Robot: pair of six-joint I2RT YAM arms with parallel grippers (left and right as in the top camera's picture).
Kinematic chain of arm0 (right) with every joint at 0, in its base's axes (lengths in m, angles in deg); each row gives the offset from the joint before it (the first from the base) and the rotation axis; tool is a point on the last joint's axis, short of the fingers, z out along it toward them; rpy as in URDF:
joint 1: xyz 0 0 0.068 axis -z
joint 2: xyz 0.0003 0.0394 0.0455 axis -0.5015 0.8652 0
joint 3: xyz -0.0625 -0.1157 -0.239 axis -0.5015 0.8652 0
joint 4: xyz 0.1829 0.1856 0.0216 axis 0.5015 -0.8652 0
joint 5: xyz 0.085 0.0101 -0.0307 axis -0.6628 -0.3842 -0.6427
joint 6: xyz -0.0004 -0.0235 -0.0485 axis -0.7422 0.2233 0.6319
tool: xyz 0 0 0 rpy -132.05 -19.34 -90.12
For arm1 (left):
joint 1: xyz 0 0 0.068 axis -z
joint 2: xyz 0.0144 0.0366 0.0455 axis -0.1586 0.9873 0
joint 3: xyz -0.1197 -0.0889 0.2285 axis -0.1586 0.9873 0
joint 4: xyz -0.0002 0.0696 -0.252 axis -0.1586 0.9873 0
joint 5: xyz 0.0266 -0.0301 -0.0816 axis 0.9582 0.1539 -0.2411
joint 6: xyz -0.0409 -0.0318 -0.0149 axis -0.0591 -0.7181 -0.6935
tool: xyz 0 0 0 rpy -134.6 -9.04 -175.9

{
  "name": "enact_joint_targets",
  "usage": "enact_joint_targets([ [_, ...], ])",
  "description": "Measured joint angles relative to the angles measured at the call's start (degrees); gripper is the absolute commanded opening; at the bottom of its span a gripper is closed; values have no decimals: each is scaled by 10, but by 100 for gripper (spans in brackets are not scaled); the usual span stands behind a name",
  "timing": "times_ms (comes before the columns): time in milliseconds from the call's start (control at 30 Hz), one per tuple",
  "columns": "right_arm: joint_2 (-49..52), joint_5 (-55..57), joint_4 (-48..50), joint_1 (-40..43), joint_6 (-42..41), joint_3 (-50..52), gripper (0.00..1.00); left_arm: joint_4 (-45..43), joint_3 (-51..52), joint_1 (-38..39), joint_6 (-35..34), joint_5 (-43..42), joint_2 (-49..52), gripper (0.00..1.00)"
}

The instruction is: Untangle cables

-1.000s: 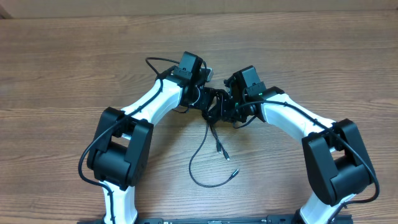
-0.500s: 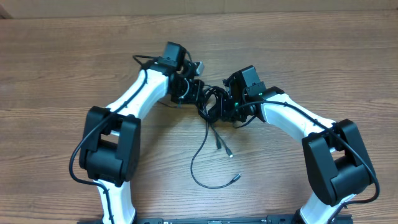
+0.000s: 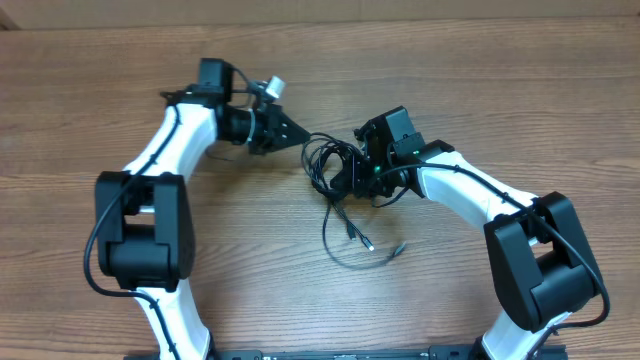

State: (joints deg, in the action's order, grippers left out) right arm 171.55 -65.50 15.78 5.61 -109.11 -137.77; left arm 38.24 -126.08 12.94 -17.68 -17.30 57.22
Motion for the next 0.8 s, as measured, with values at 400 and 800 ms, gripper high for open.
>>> enact_joint_targets([
  [400,0,17,-10,5,-5,0,4,66,-7,-114,0,96,0,7],
  [800,0,19,-10,5,-5,0,4,120,-7,-53,48,193,0,59],
])
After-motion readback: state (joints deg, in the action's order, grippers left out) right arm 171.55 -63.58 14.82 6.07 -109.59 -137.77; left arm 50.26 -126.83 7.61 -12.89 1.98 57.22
